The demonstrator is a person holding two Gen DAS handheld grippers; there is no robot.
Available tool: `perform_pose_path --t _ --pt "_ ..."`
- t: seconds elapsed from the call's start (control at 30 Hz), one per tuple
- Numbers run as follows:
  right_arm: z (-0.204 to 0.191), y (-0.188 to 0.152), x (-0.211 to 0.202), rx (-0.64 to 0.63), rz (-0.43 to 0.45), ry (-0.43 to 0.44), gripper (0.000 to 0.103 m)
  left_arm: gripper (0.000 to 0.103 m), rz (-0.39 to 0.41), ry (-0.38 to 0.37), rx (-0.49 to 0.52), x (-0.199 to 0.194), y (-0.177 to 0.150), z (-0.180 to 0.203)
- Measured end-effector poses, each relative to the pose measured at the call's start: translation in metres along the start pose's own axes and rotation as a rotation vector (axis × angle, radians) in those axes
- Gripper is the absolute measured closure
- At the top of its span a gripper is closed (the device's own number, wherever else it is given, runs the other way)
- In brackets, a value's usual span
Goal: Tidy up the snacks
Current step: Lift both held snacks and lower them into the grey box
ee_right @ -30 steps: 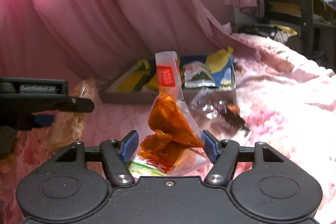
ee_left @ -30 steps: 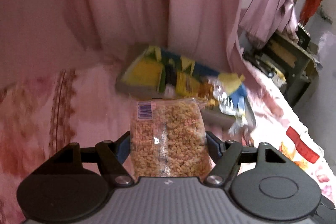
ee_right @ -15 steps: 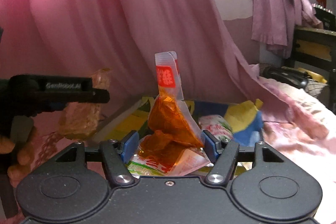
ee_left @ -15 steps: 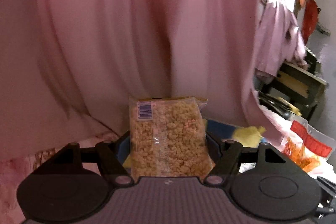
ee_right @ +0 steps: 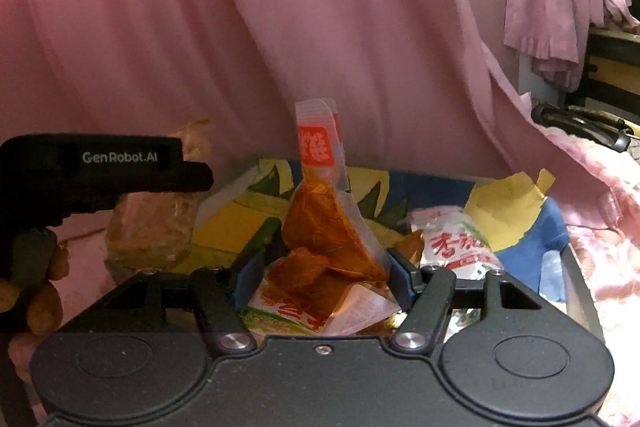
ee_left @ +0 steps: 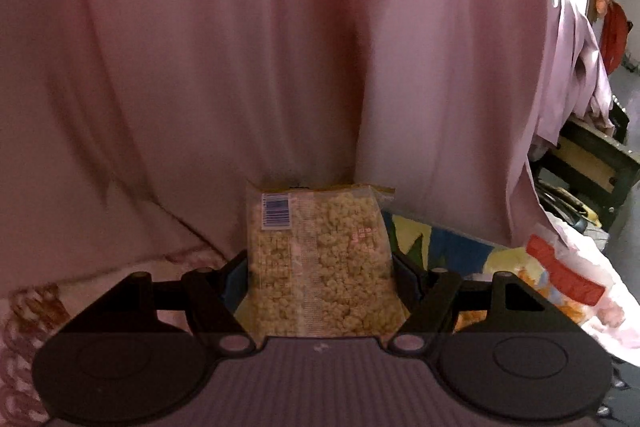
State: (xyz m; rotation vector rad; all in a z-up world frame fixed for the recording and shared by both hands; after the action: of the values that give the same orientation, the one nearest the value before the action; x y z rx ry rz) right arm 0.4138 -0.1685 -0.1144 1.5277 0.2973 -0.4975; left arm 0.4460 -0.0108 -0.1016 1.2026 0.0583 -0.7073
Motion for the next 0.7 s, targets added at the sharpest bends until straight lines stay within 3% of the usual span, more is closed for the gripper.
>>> perform_pose_path --t 0.13,0.5,0.7 --pt "-0.001 -0.006 0.008 -0.006 -0.027 -0.003 0.036 0.027 -0.028 -0.008 -0.034 0.008 -0.006 -0.004" --pt "-0.003 -0.009 0.01 -0.023 -0.028 -0.014 0.033 0.027 -0.074 0.008 0.041 0.025 -0.004 -0.004" --pt "-0.001 -0.01 0.008 -0.015 -0.037 -0.016 0.032 0.027 -0.088 -0.003 0.02 0.027 -0.002 -0.003"
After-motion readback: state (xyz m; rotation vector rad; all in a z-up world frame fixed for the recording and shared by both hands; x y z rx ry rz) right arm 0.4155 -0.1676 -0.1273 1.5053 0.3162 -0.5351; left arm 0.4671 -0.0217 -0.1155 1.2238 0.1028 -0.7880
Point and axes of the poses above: each gripper's, at about its wrist camera, not at the fingertips, and x roughly the way its jaws point, z to its right, y to its top, the point moved 6 cm from there along x, roughly the way its jaws point, and after that the axes turned 12 degrees about -y, right-handed, at the moved point
